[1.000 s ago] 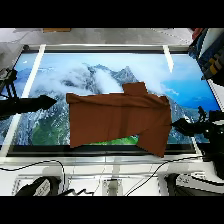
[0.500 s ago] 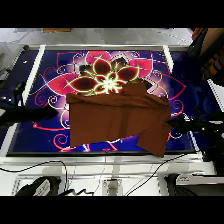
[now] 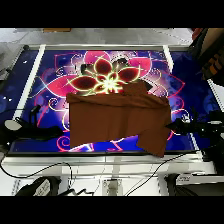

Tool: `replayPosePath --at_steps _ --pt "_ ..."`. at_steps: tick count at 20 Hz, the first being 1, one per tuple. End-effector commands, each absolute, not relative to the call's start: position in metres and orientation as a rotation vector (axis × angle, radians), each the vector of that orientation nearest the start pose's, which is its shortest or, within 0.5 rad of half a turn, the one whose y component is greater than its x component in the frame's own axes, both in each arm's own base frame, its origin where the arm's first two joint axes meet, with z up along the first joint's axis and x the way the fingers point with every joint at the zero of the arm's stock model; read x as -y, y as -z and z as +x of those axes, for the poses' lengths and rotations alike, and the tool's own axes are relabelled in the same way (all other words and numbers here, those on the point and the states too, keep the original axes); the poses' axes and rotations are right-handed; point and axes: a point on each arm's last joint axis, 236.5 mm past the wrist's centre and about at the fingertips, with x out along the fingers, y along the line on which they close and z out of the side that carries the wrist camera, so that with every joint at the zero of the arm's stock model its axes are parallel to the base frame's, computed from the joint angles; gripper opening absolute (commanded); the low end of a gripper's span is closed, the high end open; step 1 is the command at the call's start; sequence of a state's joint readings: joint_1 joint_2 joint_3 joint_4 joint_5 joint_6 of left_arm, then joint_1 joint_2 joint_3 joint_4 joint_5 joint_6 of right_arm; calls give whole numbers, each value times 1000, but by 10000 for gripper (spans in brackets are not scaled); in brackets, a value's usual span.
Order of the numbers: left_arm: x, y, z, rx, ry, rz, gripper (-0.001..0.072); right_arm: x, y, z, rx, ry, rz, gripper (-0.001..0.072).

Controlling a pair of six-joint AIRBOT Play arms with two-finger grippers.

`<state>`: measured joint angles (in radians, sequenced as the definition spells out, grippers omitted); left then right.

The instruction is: Fold the clothes and pants, and hang the long-sleeved shirts on hangers.

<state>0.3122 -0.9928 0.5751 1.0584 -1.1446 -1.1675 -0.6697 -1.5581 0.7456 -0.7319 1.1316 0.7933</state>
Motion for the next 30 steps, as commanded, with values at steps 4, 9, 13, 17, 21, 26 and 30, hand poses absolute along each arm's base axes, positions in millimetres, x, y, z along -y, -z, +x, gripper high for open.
replayPosePath --at_steps 4,9,13,17,21,26,30 --pt "54 100 207 -1459 284 -499 533 38 130 305 -1285 -271 863 12" --pt "64 109 222 -1346 278 -567 527 36 128 304 -1288 -280 876 12" --pt "67 109 225 -1335 283 -555 416 33 126 304 -1290 -290 884 12" --pt "90 122 220 -1384 348 -474 416 30 124 302 -1298 -306 894 12" --pt "95 127 221 -1395 363 -443 19 23 117 297 -1313 -349 911 12" --pt "85 83 279 -1250 374 -404 21 21 75 309 -1245 -433 869 11" --pt "75 -22 348 -997 416 -313 22 27 -5 340 -1021 -448 756 11"
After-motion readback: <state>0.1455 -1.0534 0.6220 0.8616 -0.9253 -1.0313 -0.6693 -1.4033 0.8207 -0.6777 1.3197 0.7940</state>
